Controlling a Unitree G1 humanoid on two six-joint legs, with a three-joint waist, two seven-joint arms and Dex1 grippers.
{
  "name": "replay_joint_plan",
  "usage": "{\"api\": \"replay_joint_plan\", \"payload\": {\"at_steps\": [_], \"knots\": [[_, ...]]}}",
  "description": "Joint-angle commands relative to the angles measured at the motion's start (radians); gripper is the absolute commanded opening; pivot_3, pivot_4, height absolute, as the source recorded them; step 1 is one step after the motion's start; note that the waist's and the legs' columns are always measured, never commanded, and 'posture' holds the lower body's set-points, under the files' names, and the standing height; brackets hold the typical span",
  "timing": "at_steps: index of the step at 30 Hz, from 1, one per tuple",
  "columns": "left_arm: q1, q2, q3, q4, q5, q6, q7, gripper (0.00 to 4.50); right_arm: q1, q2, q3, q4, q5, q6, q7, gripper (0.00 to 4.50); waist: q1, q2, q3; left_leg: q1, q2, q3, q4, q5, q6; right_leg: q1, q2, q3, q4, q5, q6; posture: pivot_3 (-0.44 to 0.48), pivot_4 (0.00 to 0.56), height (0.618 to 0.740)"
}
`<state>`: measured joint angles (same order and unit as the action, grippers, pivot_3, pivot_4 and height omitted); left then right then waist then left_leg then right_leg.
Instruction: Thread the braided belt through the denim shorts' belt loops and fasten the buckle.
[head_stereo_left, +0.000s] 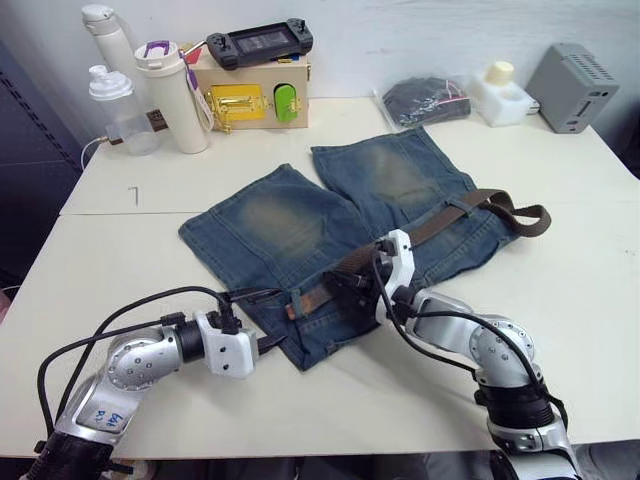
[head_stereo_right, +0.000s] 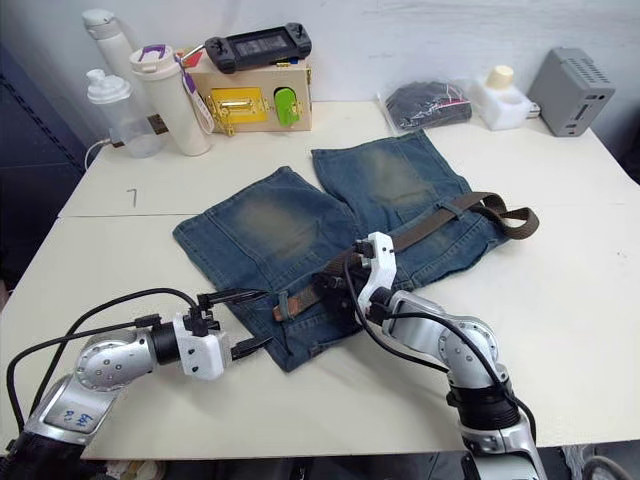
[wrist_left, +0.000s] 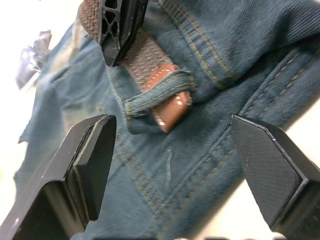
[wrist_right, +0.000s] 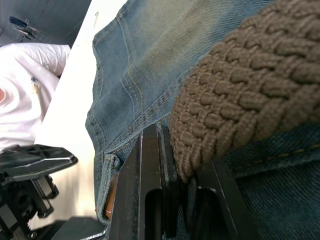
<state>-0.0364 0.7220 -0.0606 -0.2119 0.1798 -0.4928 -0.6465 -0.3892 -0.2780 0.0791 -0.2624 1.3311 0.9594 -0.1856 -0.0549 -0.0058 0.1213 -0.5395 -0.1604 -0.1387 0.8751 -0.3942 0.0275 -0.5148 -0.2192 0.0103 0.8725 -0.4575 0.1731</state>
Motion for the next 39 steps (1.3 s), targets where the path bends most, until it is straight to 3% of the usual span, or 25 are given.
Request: {"api": "replay_joint_plan", "payload": {"at_steps": [1,9,12,14,15,16,17,19,21,29,31,32,36,39], "knots": [[-0.031,-0.013,-0.011,0.042,0.059,-0.061,0.049,4.0,-0.006,0.034,0.018,-0.011,-0.007,0.031,0.033,0.0,0.0,0.0,0.0,0.001,0.0,0.0,0.0,0.0,0.0,0.0,0.0,0.0,0.0,0.0,0.0,0.0,0.15,0.645],[-0.034,-0.009,-0.024,0.088,0.117,-0.147,0.087,4.0,0.002,0.076,-0.012,-0.017,0.002,0.053,0.025,0.0,-0.001,0.0,0.0,0.004,0.0,0.0,-0.002,0.0,0.0,0.001,0.0,0.001,0.001,0.0,0.0,0.0,0.15,0.645],[-0.027,-0.006,-0.024,0.097,0.13,-0.166,0.102,3.26,0.003,0.086,-0.022,-0.021,0.002,0.062,0.021,0.0,-0.001,0.0,0.0,0.004,0.0,0.0,-0.002,0.0,0.0,0.002,0.0,0.001,0.001,0.0,0.0,0.0,0.15,0.645],[-0.026,-0.004,-0.024,0.101,0.131,-0.174,0.105,2.28,0.002,0.091,-0.026,-0.019,-0.001,0.067,0.02,0.0,-0.001,0.0,0.0,0.004,0.0,0.0,-0.002,0.0,0.0,0.001,0.0,0.001,0.002,0.0,0.0,0.0,0.15,0.645],[-0.025,-0.003,-0.025,0.102,0.13,-0.177,0.106,2.14,0.002,0.093,-0.027,-0.019,-0.002,0.069,0.02,0.0,-0.001,0.0,0.0,0.004,0.0,0.0,-0.002,0.0,0.0,0.001,0.0,0.001,0.002,0.0,0.0,0.0,0.15,0.645],[-0.026,-0.003,-0.025,0.103,0.13,-0.18,0.106,1.6,0.001,0.095,-0.028,-0.018,-0.003,0.071,0.02,0.0,-0.001,0.0,0.0,0.004,0.0,0.0,-0.002,0.0,0.0,0.001,0.0,0.001,0.002,0.0,0.0,0.0,0.15,0.645],[-0.023,-0.002,-0.025,0.102,0.129,-0.182,0.106,1.49,0.001,0.096,-0.03,-0.018,-0.004,0.073,0.02,0.0,-0.001,0.0,0.0,0.004,0.0,0.0,-0.002,0.0,0.0,0.001,0.0,0.001,0.002,0.0,0.0,0.0,0.15,0.645],[-0.019,0.0,-0.025,0.099,0.13,-0.183,0.107,0.59,0.003,0.1,-0.035,-0.019,-0.004,0.078,0.018,0.0,-0.001,0.0,-0.001,0.005,0.0,0.0,-0.002,0.0,0.0,0.002,0.0,0.001,0.002,0.0,0.0,0.0,0.15,0.645],[-0.014,0.003,-0.024,0.102,0.134,-0.187,0.111,0.05,0.003,0.101,-0.04,-0.017,-0.008,0.084,0.017,0.0,-0.002,0.001,-0.001,0.006,-0.001,0.001,-0.003,0.0,0.0,0.002,0.0,0.002,0.002,0.0,0.0,0.0,0.15,0.645],[-0.009,0.013,-0.019,0.103,0.158,-0.197,0.129,0.05,0.011,0.091,-0.086,-0.018,0.044,0.097,-0.013,0.0,-0.001,0.001,-0.001,0.008,-0.001,0.002,-0.004,0.0,-0.001,0.002,0.0,0.005,0.002,0.0,0.0,0.0,0.15,0.645],[-0.008,0.013,-0.018,0.103,0.16,-0.196,0.13,0.0,0.019,0.07,-0.131,-0.024,0.101,0.099,-0.031,1.0,-0.001,0.001,-0.001,0.008,-0.001,0.002,-0.004,0.0,-0.001,0.002,0.0,0.005,0.002,0.0,0.0,0.0,0.15,0.645],[-0.008,0.014,-0.017,0.102,0.16,-0.196,0.132,0.0,0.022,0.04,-0.168,-0.025,0.167,0.102,-0.044,1.17,-0.001,0.001,-0.001,0.008,-0.001,0.002,-0.004,-0.001,-0.001,0.002,0.0,0.005,0.002,0.0,0.0,0.0,0.15,0.645],[-0.009,0.015,-0.014,0.103,0.161,-0.195,0.142,0.0,0.021,-0.11,-0.243,-0.066,0.391,0.117,-0.031,2.88,0.002,0.001,-0.001,0.008,-0.001,0.003,-0.003,-0.001,0.0,0.002,0.0,0.008,0.002,0.0,0.0,0.0,0.15,0.645],[-0.011,0.014,-0.015,0.117,0.164,-0.198,0.152,0.0,0.017,-0.242,-0.275,-0.117,0.413,0.136,0.061,2.88,0.004,0.001,-0.001,0.007,-0.001,0.004,-0.004,-0.001,0.0,0.002,0.0,0.009,0.001,0.0,0.0,0.0,0.15,0.645]]}}
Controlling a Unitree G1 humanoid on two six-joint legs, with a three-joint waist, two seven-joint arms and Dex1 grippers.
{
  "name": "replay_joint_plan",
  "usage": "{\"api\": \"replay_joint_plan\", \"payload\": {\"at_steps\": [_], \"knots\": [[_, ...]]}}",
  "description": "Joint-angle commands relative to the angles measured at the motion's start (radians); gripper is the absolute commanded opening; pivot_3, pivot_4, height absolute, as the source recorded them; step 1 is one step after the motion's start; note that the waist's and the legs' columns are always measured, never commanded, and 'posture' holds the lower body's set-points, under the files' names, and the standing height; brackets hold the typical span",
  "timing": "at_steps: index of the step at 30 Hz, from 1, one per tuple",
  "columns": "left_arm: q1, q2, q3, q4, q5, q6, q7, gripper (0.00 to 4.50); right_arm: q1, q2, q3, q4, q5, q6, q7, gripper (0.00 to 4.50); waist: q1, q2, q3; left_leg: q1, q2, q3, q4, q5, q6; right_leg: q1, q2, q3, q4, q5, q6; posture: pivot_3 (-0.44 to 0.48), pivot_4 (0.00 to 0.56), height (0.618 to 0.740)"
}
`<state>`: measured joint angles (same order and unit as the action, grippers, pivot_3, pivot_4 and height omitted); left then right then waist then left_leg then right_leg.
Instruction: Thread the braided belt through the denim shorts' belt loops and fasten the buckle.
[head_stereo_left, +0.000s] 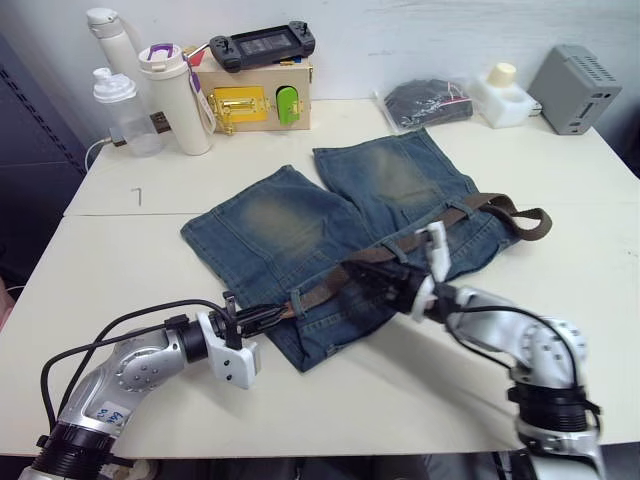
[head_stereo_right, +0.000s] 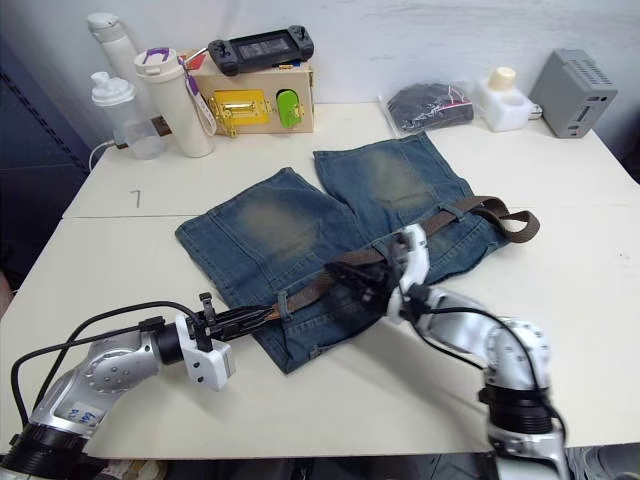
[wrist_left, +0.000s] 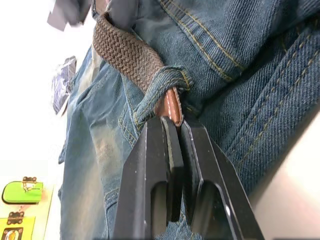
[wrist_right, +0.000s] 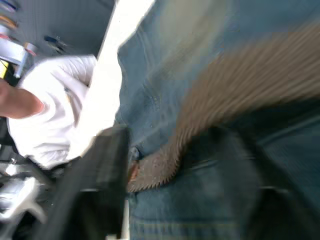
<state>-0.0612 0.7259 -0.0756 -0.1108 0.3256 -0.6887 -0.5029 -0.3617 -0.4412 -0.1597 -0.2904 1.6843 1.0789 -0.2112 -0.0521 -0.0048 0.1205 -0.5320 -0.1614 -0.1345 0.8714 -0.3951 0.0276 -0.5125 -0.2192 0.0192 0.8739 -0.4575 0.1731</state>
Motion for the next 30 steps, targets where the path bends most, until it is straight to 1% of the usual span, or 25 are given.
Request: {"api": "replay_joint_plan", "payload": {"at_steps": [1,2,3,5,6,8,11,12,15,17,21,23,26,28,30], "knots": [[0.013,0.011,-0.001,0.02,0.02,-0.005,0.01,0.0,-0.008,-0.117,-0.039,-0.111,0.034,0.021,0.123,2.88,0.002,0.0,0.0,0.0,0.0,0.0,0.0,0.0,0.0,0.0,0.0,0.0,-0.001,0.0,0.0,0.0,0.15,0.645],[0.013,0.011,-0.001,0.023,0.021,-0.007,0.013,0.0,-0.004,-0.156,-0.04,-0.135,-0.005,0.022,0.159,2.88,0.003,0.0,0.0,0.0,0.0,0.001,-0.001,0.0,0.0,0.0,0.0,0.0,-0.002,0.0,0.0,0.0,0.15,0.645],[0.014,0.012,-0.001,0.024,0.021,-0.009,0.014,0.0,0.002,-0.185,-0.036,-0.151,-0.038,0.019,0.184,2.27,0.004,0.0,0.0,0.0,0.001,0.001,-0.001,0.0,0.0,0.001,0.0,0.0,-0.003,0.0,0.0,0.0,0.15,0.645],[0.012,0.013,-0.003,0.028,0.022,-0.013,0.017,0.0,0.027,-0.273,0.004,-0.211,-0.205,0.004,0.274,1.64,0.008,0.0,0.0,0.0,0.001,0.001,-0.001,0.0,0.0,0.002,0.0,-0.001,-0.005,0.0,0.0,0.0,0.15,0.645],[0.009,0.013,-0.005,0.027,0.021,-0.011,0.016,0.0,0.043,-0.327,0.063,-0.245,-0.332,-0.018,0.319,1.05,0.01,0.0,0.0,0.0,0.001,0.001,-0.001,0.0,0.0,0.002,0.0,-0.001,-0.005,0.0,0.0,0.0,0.15,0.645],[0.006,0.013,-0.007,0.024,0.02,-0.008,0.015,0.0,0.065,-0.382,0.134,-0.28,-0.485,-0.058,0.384,0.09,0.015,0.0,0.0,0.001,0.001,0.002,-0.001,0.0,0.0,0.003,0.0,-0.002,-0.007,0.0,0.0,0.0,0.15,0.645],[0.005,0.016,-0.007,0.027,0.019,-0.011,0.015,0.0,0.089,-0.411,0.25,-0.286,-0.703,-0.142,0.442,0.03,0.018,0.0,0.0,0.001,0.003,0.002,-0.001,0.0,0.0,0.005,0.0,-0.005,-0.01,0.0,0.0,0.0,0.15,0.645],[0.011,0.024,-0.001,0.031,0.013,-0.017,0.014,0.0,0.091,-0.413,0.312,-0.259,-0.796,-0.156,0.432,0.03,0.019,0.0,0.0,0.001,0.003,0.003,-0.001,0.0,0.0,0.005,0.0,-0.006,-0.011,0.0,0.0,0.0,0.15,0.645],[0.056,0.066,0.038,0.042,-0.015,-0.058,0.014,0.0,0.109,-0.381,0.362,-0.202,-0.9,-0.159,0.426,0.03,0.02,-0.002,-0.001,0.001,0.003,0.004,-0.001,0.0,0.0,0.005,-0.001,-0.006,-0.011,0.0,0.0,0.0,0.15,0.645],[0.111,0.117,0.088,0.08,-0.019,-0.14,0.04,0.0,0.115,-0.373,0.367,-0.194,-0.933,-0.16,0.455,0.03,0.019,-0.006,-0.003,0.003,0.005,0.005,-0.002,0.0,0.0,0.006,-0.001,-0.008,-0.011,0.0,0.0,0.0,0.15,0.645],[0.294,0.268,0.225,0.284,0.068,-0.429,0.125,0.0,0.113,-0.34,0.349,-0.168,-0.961,-0.145,0.481,0.03,0.019,-0.009,-0.006,0.005,0.009,0.008,-0.002,-0.001,-0.002,0.006,-0.001,-0.012,-0.011,0.0,0.0,0.0,0.15,0.645],[0.389,0.354,0.32,0.449,0.135,-0.578,0.178,0.0,0.107,-0.318,0.34,-0.164,-0.962,-0.136,0.494,0.03,0.018,-0.011,-0.008,0.005,0.01,0.011,-0.003,-0.002,-0.002,0.004,-0.001,-0.012,-0.011,0.0,-0.001,0.0,0.15,0.645],[0.485,0.458,0.426,0.682,0.308,-0.721,0.293,0.0,0.108,-0.296,0.34,-0.173,-0.971,-0.124,0.509,0.03,0.017,-0.013,-0.009,0.005,0.013,0.014,-0.003,-0.004,-0.002,0.001,-0.001,-0.012,-0.01,-0.001,-0.001,0.0,0.15,0.645],[0.538,0.516,0.458,0.773,0.427,-0.75,0.385,0.0,0.111,-0.281,0.339,-0.177,-0.981,-0.114,0.515,0.03,0.019,-0.015,-0.012,0.005,0.013,0.016,-0.003,-0.004,-0.002,-0.001,-0.001,-0.012,-0.009,-0.001,-0.001,0.0,0.15,0.645],[0.582,0.569,0.442,0.84,0.554,-0.726,0.53,0.0,0.113,-0.261,0.335,-0.18,-0.982,-0.106,0.52,0.03,0.019,-0.016,-0.015,0.005,0.014,0.017,-0.004,-0.004,-0.002,-0.001,0.0,-0.011,-0.009,-0.001,-0.001,0.0,0.15,0.645]]}}
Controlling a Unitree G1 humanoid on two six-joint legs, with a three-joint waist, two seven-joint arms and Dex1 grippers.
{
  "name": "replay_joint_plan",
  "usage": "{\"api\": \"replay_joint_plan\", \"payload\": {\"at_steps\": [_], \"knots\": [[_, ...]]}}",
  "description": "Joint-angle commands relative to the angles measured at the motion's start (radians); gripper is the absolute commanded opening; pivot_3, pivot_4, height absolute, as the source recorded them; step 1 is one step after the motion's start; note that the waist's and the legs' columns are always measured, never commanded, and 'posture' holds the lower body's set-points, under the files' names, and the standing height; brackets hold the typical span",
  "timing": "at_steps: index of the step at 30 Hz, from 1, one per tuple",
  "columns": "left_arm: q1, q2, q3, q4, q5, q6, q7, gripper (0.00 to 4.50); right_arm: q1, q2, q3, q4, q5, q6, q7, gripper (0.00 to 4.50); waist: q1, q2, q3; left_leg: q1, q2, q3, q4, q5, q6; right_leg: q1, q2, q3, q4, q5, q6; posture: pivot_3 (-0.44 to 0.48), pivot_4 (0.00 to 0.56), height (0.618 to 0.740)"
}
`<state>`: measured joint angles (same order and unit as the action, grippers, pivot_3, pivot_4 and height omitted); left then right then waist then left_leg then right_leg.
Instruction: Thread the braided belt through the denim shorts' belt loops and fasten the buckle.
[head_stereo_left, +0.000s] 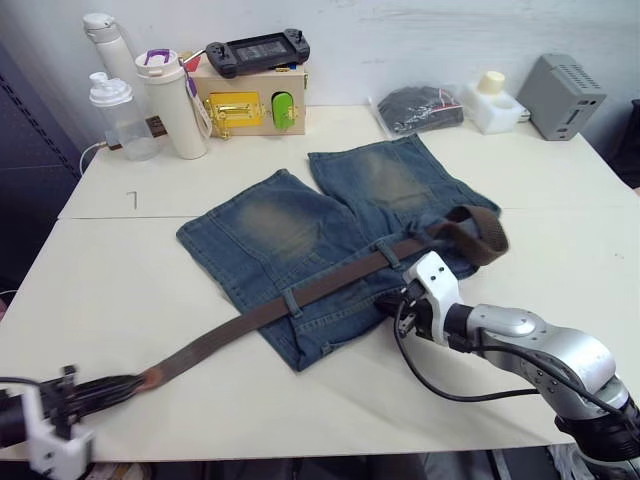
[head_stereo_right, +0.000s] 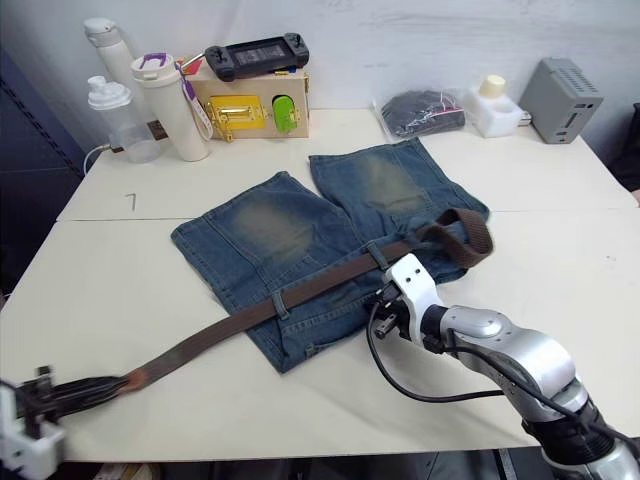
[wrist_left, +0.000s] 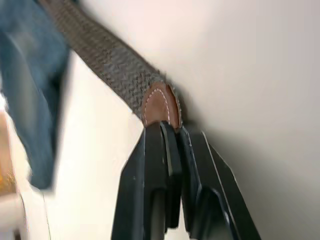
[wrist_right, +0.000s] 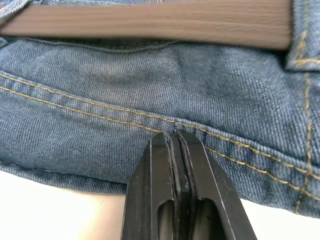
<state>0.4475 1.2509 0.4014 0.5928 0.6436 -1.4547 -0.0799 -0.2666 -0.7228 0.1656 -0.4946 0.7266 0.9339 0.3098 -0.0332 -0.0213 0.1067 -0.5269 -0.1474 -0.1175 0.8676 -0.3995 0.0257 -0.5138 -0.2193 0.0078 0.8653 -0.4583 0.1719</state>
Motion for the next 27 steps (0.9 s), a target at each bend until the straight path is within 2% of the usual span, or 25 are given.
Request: {"api": "replay_joint_plan", "payload": {"at_steps": [1,7,12,15,20,24,27], "knots": [[0.094,0.068,-0.059,0.16,0.297,0.063,0.189,0.0,0.018,0.029,0.008,0.021,-0.026,0.043,0.001,0.03,0.0,0.0,-0.003,0.001,0.0,0.0,-0.001,0.0,0.0,0.0,0.0,0.0,0.0,0.0,0.0,0.0,0.15,0.645],[0.189,0.181,-0.292,0.181,0.575,0.215,0.704,0.0,0.009,0.072,-0.021,0.027,-0.033,0.078,-0.002,0.03,-0.01,0.006,-0.008,0.013,0.001,0.01,-0.013,0.0,0.0,0.002,0.0,0.005,0.0,0.0,0.0,0.0,0.15,0.645],[0.172,0.215,-0.516,0.246,0.677,0.333,0.971,0.0,0.003,0.123,-0.07,0.039,-0.019,0.118,-0.03,0.03,-0.022,0.018,-0.015,0.019,0.003,0.016,-0.02,-0.001,0.002,0.002,0.001,0.012,0.0,0.0,0.001,0.0,0.15,0.645],[0.15,0.224,-0.602,0.257,0.67,0.345,1.05,0.0,0.003,0.145,-0.092,0.053,-0.032,0.137,-0.043,0.03,-0.024,0.024,-0.018,0.021,0.003,0.017,-0.023,-0.001,0.001,0.0,0.002,0.015,0.0,0.0,0.001,0.0,0.15,0.645],[0.115,0.233,-0.707,0.264,0.651,0.367,1.133,0.0,0.0,0.166,-0.104,0.058,-0.045,0.15,-0.044,0.03,-0.023,0.025,-0.02,0.024,0.002,0.018,-0.025,-0.002,0.001,0.0,0.003,0.02,0.001,0.0,0.001,0.0,0.15,0.645],[0.075,0.247,-0.721,0.223,0.585,0.341,1.158,0.0,-0.008,0.171,-0.094,0.056,-0.054,0.144,-0.031,0.03,-0.022,0.025,-0.02,0.025,0.002,0.018,-0.025,-0.002,0.0,0.0,0.004,0.021,0.002,0.0,0.001,0.0,0.15,0.645],[0.018,0.263,-0.663,0.162,0.447,0.257,1.104,0.0,-0.026,0.167,-0.085,0.062,-0.062,0.135,-0.011,0.03,-0.017,0.022,-0.019,0.025,0.002,0.018,-0.024,-0.002,0.0,0.0,0.004,0.021,0.003,0.0,0.001,0.0,0.15,0.645]]}}
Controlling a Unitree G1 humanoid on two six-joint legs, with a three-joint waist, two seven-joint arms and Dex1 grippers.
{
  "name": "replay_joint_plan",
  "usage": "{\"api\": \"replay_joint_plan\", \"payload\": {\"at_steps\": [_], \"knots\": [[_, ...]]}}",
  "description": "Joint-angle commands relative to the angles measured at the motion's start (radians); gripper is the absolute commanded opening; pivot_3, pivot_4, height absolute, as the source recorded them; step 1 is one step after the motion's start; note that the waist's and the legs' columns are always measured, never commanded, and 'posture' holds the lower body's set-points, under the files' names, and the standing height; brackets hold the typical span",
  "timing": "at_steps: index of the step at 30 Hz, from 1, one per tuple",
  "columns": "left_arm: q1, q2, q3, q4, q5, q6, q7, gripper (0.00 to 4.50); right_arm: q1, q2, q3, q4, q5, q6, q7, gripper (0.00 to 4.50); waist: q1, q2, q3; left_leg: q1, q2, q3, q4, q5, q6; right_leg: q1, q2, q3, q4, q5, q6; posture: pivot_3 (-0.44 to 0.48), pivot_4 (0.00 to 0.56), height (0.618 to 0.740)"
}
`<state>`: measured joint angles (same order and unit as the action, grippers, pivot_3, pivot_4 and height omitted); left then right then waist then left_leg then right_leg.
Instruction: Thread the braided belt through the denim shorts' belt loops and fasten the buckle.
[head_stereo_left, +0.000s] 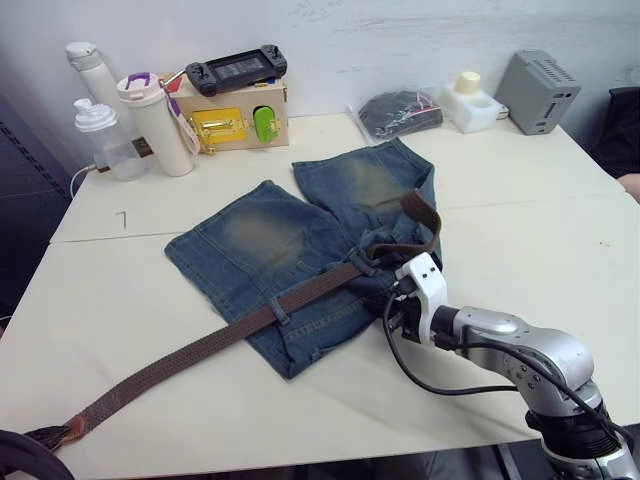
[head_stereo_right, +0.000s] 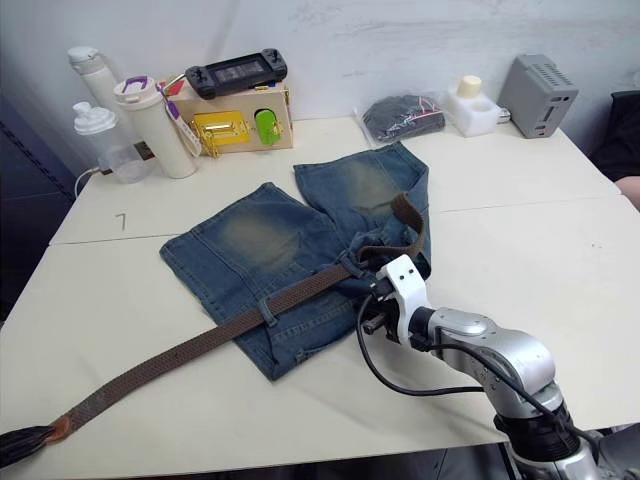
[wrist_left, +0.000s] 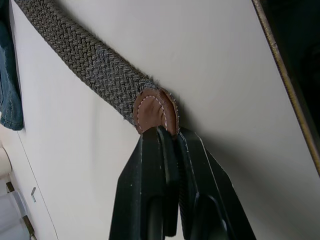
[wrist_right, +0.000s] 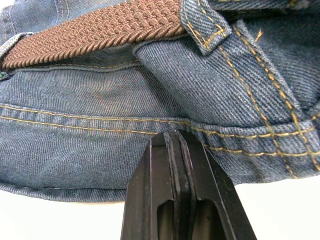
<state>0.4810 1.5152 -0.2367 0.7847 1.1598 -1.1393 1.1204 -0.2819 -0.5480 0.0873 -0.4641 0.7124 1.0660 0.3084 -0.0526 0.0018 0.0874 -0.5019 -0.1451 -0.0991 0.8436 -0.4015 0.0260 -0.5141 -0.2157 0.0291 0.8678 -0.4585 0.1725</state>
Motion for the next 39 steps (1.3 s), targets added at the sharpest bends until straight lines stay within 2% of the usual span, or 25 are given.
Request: {"api": "replay_joint_plan", "payload": {"at_steps": [1,3,6,8,9,10,12,15,16,19,20,21,24,27,29,34,36,39], "knots": [[-0.033,0.004,-0.006,-0.054,-0.119,-0.086,-0.124,0.0,-0.016,-0.008,-0.004,0.033,-0.052,0.003,-0.004,0.03,0.008,-0.002,0.001,-0.001,0.0,0.0,0.001,0.0,0.0,0.0,0.0,0.0,0.0,0.0,0.0,0.0,0.15,0.645],[-0.057,0.011,0.024,-0.086,-0.203,-0.124,-0.18,0.0,-0.024,-0.007,0.002,0.036,-0.063,0.002,0.007,0.03,0.022,-0.005,0.003,-0.007,0.0,-0.002,0.008,0.0,0.0,-0.003,0.001,-0.001,0.001,0.0,0.0,0.0,0.15,0.645],[-0.097,0.016,0.034,-0.087,-0.379,-0.198,-0.319,0.94,-0.034,0.0,0.003,0.043,-0.074,0.009,0.014,0.0,0.034,-0.017,0.006,-0.01,0.0,-0.005,0.017,-0.003,0.0,-0.004,0.002,-0.003,0.004,0.0,0.0,0.0,0.15,0.645],[-0.106,0.047,0.048,-0.144,-0.512,-0.215,-0.406,1.74,-0.041,0.006,0.001,0.05,-0.079,0.014,0.019,0.0,0.041,-0.02,0.007,-0.01,0.0,-0.005,0.019,-0.003,0.0,-0.004,0.002,-0.004,0.004,0.0,0.0,0.0,0.15,0.645],[-0.105,0.066,0.058,-0.187,-0.58,-0.211,-0.454,1.97,-0.044,0.008,-0.001,0.054,-0.082,0.016,0.021,0.0,0.045,-0.021,0.008,-0.011,0.001,-0.006,0.023,-0.006,0.001,-0.004,0.002,-0.006,0.004,0.0,0.0,0.0,0.15,0.645],[-0.1,0.089,0.067,-0.243,-0.664,-0.201,-0.504,2.48,-0.046,0.012,-0.003,0.057,-0.085,0.018,0.021,0.32,0.046,-0.022,0.009,-0.013,0.002,-0.008,0.03,-0.01,0.002,-0.004,0.004,-0.008,0.006,0.0,0.0,0.0,0.15,0.645],[-0.09,0.138,0.064,-0.35,-0.84,-0.157,-0.597,3.19,-0.049,0.014,-0.005,0.065,-0.092,0.018,0.025,0.85,0.047,-0.025,0.008,-0.017,0.002,-0.009,0.034,-0.011,0.001,-0.008,0.004,-0.009,0.01,0.0,0.0,0.0,0.15,0.645],[-0.065,0.201,0.053,-0.481,-1.058,-0.079,-0.751,4.36,-0.053,0.015,-0.007,0.071,-0.099,0.02,0.031,2.14,0.045,-0.026,0.008,-0.031,0.002,-0.014,0.048,-0.013,0.001,-0.017,0.006,-0.009,0.015,0.0,0.0,0.0,0.15,0.645],[-0.056,0.217,0.052,-0.515,-1.111,-0.059,-0.799,4.5,-0.055,0.016,-0.009,0.072,-0.1,0.021,0.033,2.57,0.045,-0.026,0.008,-0.032,0.002,-0.013,0.05,-0.015,0.002,-0.017,0.005,-0.009,0.018,0.0,0.0,0.0,0.15,0.645],[-0.029,0.318,0.008,-0.656,-1.354,0.013,-0.963,4.5,-0.063,0.017,-0.014,0.079,-0.105,0.02,0.038,3.83,0.044,-0.027,0.008,-0.035,0.002,-0.014,0.052,-0.015,0.003,-0.017,0.005,-0.009,0.019,0.0,-0.001,0.0,0.15,0.645],[-0.035,0.349,0.0,-0.699,-1.437,0.04,-1.015,4.5,-0.066,0.017,-0.015,0.079,-0.106,0.022,0.039,3.99,0.044,-0.027,0.008,-0.038,0.002,-0.014,0.054,-0.015,0.002,-0.018,0.005,-0.009,0.019,0.0,-0.001,0.0,0.15,0.645],[-0.044,0.369,-0.005,-0.729,-1.505,0.06,-1.063,4.5,-0.067,0.017,-0.016,0.078,-0.106,0.023,0.039,4.42,0.044,-0.026,0.009,-0.041,0.002,-0.015,0.056,-0.015,0.002,-0.018,0.006,-0.009,0.019,0.0,-0.001,0.0,0.15,0.645],[-0.09,0.38,0.016,-0.828,-1.673,0.164,-1.201,4.5,-0.071,0.01,-0.025,0.072,-0.1,0.022,0.049,4.42,0.045,-0.026,0.009,-0.044,0.002,-0.018,0.059,-0.015,0.002,-0.019,0.007,-0.009,0.019,0.0,-0.001,0.0,0.15,0.645],[-0.139,0.326,0.06,-0.952,-1.767,0.297,-1.303,4.5,-0.072,-0.02,-0.052,0.05,-0.084,0.011,0.086,4.42,0.045,-0.025,0.011,-0.045,0.002,-0.018,0.059,-0.015,0.002,-0.018,0.007,-0.009,0.019,-0.001,-0.001,0.0,0.15,0.645],[-0.185,0.252,0.076,-1.027,-1.771,0.414,-1.355,4.5,-0.077,-0.053,-0.088,0.043,-0.064,0.016,0.118,4.42,0.046,-0.022,0.013,-0.046,0.002,-0.017,0.059,-0.015,0.003,-0.018,0.007,-0.009,0.017,-0.001,-0.002,0.0,0.15,0.645],[-0.398,-0.042,0.016,-1.165,-1.676,0.701,-1.495,4.5,-0.081,-0.116,-0.208,0.002,0.07,0.066,0.22,4.42,0.052,-0.014,0.02,-0.047,0.001,-0.017,0.06,-0.015,0.004,-0.018,0.007,-0.008,0.017,-0.001,-0.002,0.0,0.15,0.645],[-0.491,-0.192,-0.04,-1.179,-1.622,0.785,-1.556,4.5,-0.083,-0.16,-0.29,-0.012,0.165,0.107,0.28,4.42,0.05,-0.012,0.023,-0.047,0.001,-0.016,0.06,-0.015,0.004,-0.018,0.007,-0.008,0.016,-0.001,-0.002,0.0,0.15,0.645],[-0.613,-0.382,-0.109,-1.159,-1.544,0.866,-1.644,4.5,-0.102,-0.265,-0.375,0.031,0.199,0.091,0.375,4.42,0.052,-0.006,0.028,-0.046,0.0,-0.015,0.059,-0.015,0.004,-0.018,0.007,-0.008,0.016,-0.001,-0.001,0.0,0.15,0.645]]}}
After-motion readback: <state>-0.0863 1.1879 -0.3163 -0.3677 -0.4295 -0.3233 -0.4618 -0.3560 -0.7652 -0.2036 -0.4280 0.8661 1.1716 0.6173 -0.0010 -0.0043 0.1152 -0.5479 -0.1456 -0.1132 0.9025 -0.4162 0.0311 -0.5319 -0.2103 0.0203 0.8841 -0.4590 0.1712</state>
